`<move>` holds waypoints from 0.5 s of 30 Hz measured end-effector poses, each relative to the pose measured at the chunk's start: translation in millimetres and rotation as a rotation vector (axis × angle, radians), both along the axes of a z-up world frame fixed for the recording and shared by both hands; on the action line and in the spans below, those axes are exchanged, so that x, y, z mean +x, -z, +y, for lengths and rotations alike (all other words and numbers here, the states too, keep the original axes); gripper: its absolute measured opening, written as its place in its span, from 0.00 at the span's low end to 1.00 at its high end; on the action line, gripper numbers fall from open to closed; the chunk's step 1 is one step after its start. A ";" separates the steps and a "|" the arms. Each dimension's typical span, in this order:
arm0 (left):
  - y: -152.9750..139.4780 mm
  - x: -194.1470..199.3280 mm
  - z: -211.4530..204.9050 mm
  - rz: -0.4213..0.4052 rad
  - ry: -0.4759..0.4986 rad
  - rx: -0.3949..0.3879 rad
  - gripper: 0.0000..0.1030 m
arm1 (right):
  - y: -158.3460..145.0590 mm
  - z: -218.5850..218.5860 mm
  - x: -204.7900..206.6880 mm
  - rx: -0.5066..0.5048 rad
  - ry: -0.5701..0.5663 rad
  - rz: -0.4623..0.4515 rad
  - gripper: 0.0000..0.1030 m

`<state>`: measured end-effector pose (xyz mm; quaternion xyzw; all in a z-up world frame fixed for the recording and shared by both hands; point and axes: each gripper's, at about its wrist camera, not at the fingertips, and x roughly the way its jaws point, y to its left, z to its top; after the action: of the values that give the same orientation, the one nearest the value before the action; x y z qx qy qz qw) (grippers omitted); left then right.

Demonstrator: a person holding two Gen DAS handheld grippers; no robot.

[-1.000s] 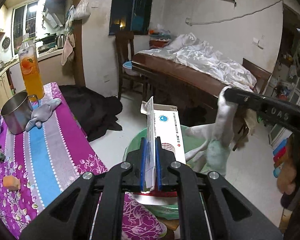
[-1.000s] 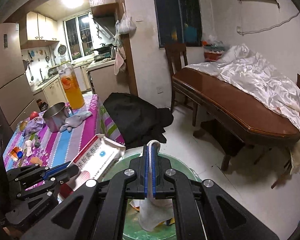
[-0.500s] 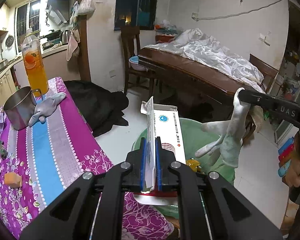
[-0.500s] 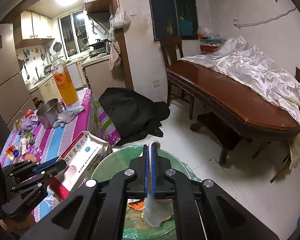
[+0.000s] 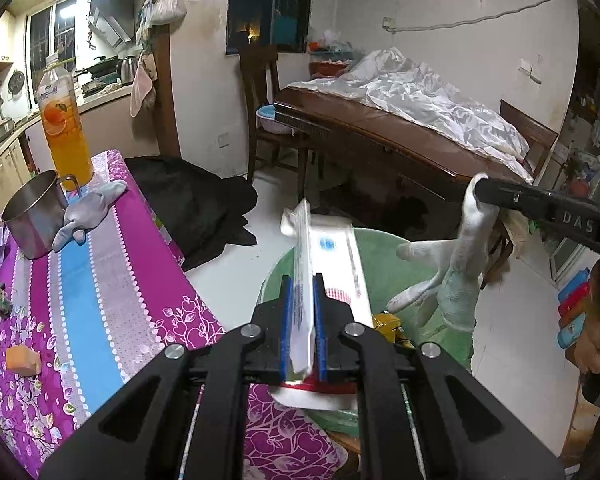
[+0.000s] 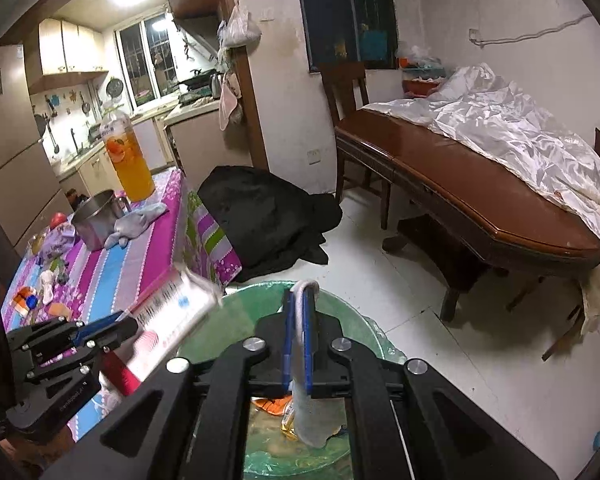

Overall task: Collect trash
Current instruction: 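Open both tools to drop the box and glove into the bin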

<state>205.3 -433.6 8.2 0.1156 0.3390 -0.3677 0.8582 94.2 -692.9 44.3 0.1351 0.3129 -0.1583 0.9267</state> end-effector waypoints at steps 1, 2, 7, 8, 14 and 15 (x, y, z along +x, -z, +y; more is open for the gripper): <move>0.6 -0.5 -1.5 -0.004 0.000 0.010 0.20 | 0.1 -0.7 -0.9 0.003 0.004 -0.003 0.16; 0.8 0.0 -0.9 -0.004 0.000 0.011 0.44 | -0.1 -0.9 -3.2 0.001 0.009 -0.012 0.28; 0.0 -3.0 -1.6 -0.009 0.003 0.004 0.61 | -1.1 -5.4 -9.4 0.011 0.016 -0.029 0.31; 0.0 -3.8 -2.3 -0.010 0.005 0.005 0.61 | -1.1 -5.5 -9.9 0.011 0.016 -0.029 0.31; -1.0 -6.7 -4.2 -0.009 0.010 0.005 0.61 | -0.7 -4.1 -11.3 0.009 0.015 -0.031 0.31; -1.2 -7.0 -4.1 -0.008 0.011 0.004 0.61 | -0.6 -4.7 -11.7 0.008 0.014 -0.031 0.31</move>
<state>198.3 -437.7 9.4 0.1204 0.3358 -0.3712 0.8573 82.5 -697.6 44.9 0.1436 0.2981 -0.1615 0.9297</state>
